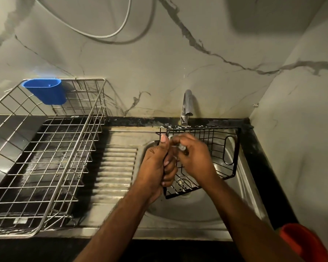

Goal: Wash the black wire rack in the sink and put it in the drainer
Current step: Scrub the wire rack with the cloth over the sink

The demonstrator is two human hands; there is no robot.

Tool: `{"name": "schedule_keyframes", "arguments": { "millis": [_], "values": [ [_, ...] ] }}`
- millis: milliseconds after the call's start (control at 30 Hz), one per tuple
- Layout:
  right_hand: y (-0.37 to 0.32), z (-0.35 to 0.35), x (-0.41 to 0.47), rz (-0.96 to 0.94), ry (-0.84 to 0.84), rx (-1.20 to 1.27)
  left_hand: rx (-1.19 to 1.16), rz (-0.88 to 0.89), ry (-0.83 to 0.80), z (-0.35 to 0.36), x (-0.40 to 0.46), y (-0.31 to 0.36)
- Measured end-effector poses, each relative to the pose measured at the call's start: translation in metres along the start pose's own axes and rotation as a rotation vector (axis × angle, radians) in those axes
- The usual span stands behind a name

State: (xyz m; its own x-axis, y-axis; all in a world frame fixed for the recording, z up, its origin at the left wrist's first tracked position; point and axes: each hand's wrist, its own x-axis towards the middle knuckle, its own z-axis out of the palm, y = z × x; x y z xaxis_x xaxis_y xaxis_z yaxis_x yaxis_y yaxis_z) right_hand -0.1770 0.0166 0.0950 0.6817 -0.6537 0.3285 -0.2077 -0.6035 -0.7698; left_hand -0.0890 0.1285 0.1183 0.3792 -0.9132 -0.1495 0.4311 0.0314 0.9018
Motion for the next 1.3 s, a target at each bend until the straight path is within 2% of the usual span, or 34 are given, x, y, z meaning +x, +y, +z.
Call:
{"name": "schedule_keyframes", "arguments": {
  "millis": [67,133,267,400,467,633,767,1000,1067,1167,1300],
  "values": [
    [0.009,-0.004,0.003,-0.11,0.018,-0.121,-0.014,-0.012,0.0,0.0,0.0,0.001],
    [0.019,-0.007,0.001,-0.098,0.006,-0.217,-0.017,-0.012,-0.003,-0.001,0.001,0.001],
    [0.038,-0.017,0.0,0.106,0.152,-0.37,0.015,0.01,-0.024,-0.003,0.001,0.004],
    [0.051,-0.039,-0.003,0.357,0.214,-0.557,-0.077,0.019,-0.027,-0.006,0.002,0.005],
    [0.052,-0.039,-0.002,0.457,0.174,-0.619,-0.093,0.012,-0.026,-0.005,0.003,0.004],
    [0.03,-0.001,-0.004,0.492,-0.022,-0.564,-0.069,-0.006,-0.008,0.002,0.004,0.001],
    [0.012,0.022,-0.015,0.323,-0.212,-0.509,-0.052,0.024,0.033,-0.001,0.008,0.004],
    [-0.008,0.011,-0.013,0.192,-0.301,-0.17,-0.079,0.059,0.062,-0.009,0.01,0.007],
    [-0.007,0.008,-0.012,0.214,-0.288,-0.137,-0.094,0.054,0.051,-0.009,0.01,0.006],
    [0.003,0.003,-0.012,0.212,-0.234,-0.229,-0.101,0.043,0.034,-0.009,0.008,0.007],
    [0.01,0.005,-0.013,0.067,-0.206,-0.409,-0.067,0.052,0.016,-0.008,0.007,0.007]
  ]
}}
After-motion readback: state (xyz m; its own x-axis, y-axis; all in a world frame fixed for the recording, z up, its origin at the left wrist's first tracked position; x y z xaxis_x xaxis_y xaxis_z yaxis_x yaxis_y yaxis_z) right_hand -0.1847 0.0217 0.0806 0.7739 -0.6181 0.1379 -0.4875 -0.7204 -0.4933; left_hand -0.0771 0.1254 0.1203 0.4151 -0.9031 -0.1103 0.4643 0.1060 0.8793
